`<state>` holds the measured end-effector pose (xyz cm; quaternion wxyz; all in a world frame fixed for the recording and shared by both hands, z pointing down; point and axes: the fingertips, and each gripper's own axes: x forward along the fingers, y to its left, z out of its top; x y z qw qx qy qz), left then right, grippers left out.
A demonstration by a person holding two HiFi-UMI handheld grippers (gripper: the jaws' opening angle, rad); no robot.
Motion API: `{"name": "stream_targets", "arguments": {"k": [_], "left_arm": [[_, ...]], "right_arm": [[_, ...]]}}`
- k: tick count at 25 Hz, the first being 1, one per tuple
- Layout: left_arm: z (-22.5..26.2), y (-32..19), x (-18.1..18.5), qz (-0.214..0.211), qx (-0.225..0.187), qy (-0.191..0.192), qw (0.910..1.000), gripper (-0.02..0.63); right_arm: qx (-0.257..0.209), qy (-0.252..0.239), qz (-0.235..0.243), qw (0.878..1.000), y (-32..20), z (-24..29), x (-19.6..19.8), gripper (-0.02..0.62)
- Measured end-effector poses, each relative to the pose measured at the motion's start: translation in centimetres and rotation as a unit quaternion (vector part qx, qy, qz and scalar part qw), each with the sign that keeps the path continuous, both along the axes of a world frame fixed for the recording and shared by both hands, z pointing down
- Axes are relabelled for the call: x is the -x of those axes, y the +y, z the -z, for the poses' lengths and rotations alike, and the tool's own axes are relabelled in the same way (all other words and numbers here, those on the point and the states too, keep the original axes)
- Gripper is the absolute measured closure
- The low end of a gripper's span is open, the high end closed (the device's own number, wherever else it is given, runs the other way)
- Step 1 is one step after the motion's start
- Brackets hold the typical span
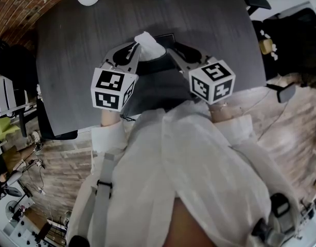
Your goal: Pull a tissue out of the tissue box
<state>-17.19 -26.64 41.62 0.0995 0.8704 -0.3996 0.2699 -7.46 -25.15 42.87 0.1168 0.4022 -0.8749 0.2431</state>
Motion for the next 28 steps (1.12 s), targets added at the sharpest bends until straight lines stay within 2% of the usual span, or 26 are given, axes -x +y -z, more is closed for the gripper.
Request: {"name": "stream_targets", "arguments": {"k": [20,28], "left_arm": [[1.9,-0.8,2.1,0.045,-0.027,0.040,0.9978,0.588],[3.4,-1.6,3.6,0.082,-0.048,0.083,0.9920,0.588]], "right_arm": [[-0.007,0.009,0.000,1.000,0.1,0.3,-0.1,0.508],[-0.014,0.010,-0.003,1.000,-0.1,0.6,-0.2,0.508]]}}
